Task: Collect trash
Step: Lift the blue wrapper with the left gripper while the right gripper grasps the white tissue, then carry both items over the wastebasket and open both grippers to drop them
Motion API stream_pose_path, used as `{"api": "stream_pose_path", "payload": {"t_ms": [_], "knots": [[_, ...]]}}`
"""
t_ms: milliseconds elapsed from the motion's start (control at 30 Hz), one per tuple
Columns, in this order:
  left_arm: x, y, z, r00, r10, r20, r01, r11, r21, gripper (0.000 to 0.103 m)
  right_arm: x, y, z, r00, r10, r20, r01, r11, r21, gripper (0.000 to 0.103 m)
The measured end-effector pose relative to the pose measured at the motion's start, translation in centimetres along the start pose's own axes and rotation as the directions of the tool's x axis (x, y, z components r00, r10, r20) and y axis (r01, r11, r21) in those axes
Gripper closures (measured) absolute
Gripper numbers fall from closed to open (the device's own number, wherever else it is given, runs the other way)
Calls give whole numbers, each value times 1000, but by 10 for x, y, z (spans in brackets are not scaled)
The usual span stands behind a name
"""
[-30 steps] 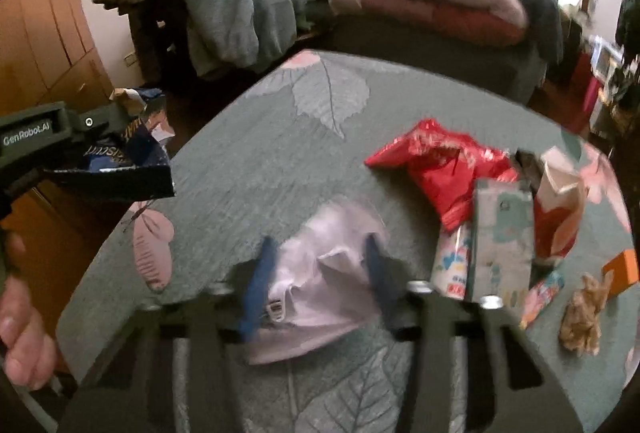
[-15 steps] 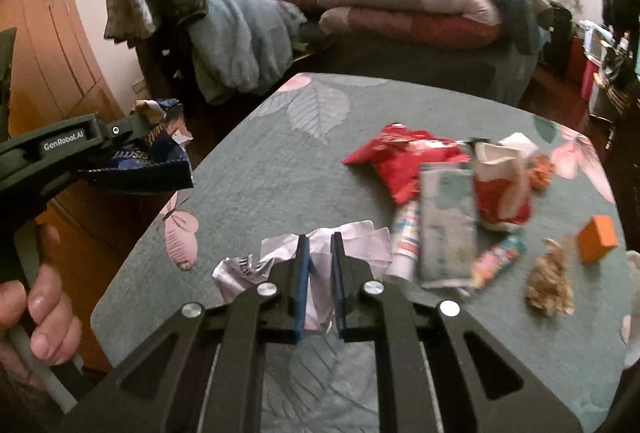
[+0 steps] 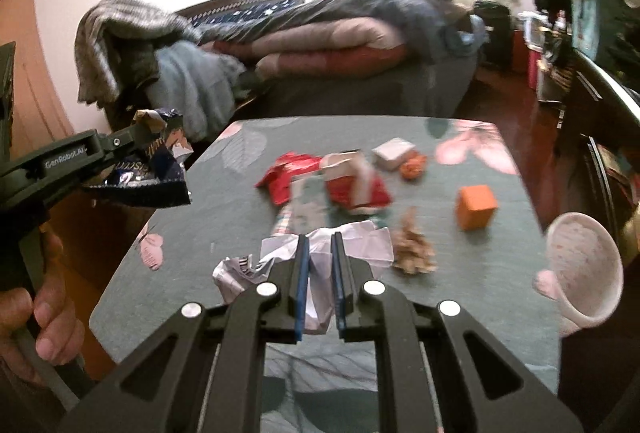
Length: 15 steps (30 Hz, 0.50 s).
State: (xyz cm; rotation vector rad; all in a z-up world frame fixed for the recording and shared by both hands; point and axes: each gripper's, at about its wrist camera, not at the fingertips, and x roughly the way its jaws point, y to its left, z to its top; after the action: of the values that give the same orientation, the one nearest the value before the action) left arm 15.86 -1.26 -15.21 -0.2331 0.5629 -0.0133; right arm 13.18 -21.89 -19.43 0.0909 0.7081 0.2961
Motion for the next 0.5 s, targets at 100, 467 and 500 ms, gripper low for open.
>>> {"api": "stream_pose_path", "payload": {"t_ms": [100, 467, 500], "knots": [[-4, -26, -1, 999, -43, 6, 43, 998, 40, 91, -16, -19, -4, 999, -28, 25, 27, 999, 34, 90], [-2, -108, -3, 985, -173, -5, 172, 972, 160, 91, -60, -92, -16, 986, -141, 92, 124, 978, 170, 90], [0, -117, -4, 983, -186, -12, 185, 968, 169, 91, -63, -100, -17, 984, -152, 95, 133, 974, 182, 90]]}}
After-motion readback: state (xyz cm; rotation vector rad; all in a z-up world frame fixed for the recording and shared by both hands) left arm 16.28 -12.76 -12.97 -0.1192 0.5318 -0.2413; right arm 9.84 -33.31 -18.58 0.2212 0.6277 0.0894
